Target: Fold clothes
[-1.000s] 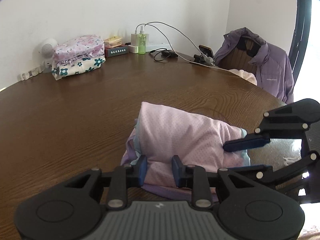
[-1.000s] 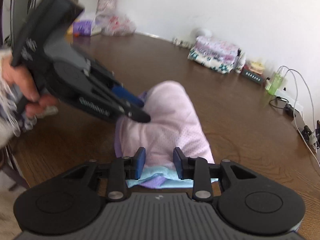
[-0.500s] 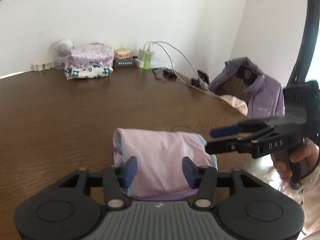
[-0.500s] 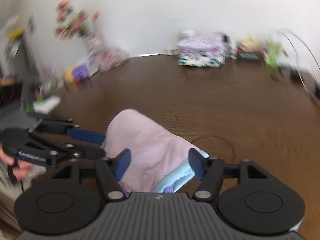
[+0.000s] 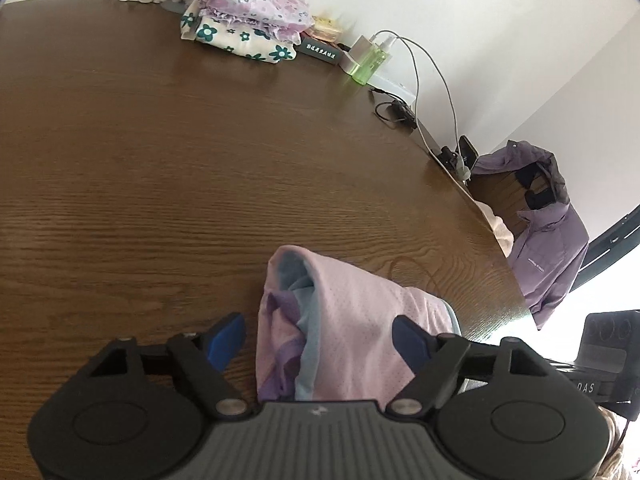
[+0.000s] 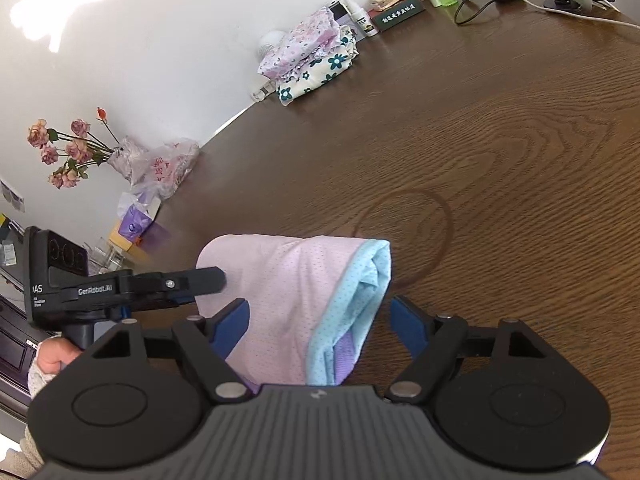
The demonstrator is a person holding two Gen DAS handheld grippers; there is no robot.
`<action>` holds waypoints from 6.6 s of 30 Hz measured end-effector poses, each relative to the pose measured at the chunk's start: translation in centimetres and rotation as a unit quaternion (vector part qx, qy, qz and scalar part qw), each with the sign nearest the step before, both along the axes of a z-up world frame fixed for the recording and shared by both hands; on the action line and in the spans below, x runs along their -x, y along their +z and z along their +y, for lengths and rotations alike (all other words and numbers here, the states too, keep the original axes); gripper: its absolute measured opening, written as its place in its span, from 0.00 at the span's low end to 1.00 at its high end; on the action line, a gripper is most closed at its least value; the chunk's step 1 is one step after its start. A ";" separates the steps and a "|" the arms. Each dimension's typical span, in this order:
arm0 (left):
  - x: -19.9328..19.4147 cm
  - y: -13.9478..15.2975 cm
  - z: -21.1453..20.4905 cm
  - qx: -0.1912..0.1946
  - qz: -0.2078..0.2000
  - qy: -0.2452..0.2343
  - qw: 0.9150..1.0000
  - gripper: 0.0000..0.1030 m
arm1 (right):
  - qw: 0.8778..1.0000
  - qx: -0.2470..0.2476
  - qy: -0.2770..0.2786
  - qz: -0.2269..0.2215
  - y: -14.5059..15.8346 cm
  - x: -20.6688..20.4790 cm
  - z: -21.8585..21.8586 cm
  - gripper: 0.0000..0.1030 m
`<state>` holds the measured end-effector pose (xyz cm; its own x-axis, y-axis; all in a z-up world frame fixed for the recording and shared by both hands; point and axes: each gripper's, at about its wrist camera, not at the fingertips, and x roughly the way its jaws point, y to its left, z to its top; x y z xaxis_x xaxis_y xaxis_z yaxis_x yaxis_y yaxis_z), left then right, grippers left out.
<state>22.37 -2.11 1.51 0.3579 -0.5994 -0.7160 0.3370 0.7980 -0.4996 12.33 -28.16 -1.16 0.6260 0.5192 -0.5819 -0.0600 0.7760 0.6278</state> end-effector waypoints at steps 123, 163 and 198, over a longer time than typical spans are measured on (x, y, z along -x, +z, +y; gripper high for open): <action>23.9 4.1 3.0 -0.135 -0.313 0.192 0.920 1.00 | 0.935 0.309 -0.080 -0.156 5.6 12.5 11.2 1.00; 22.6 2.8 3.0 -0.147 -0.281 0.189 0.929 0.98 | 0.935 0.313 -0.075 -0.147 5.5 12.5 11.7 1.00; 21.8 1.8 4.0 -0.144 -0.252 0.214 0.933 1.00 | 0.938 0.311 -0.075 -0.130 4.4 11.8 11.4 1.00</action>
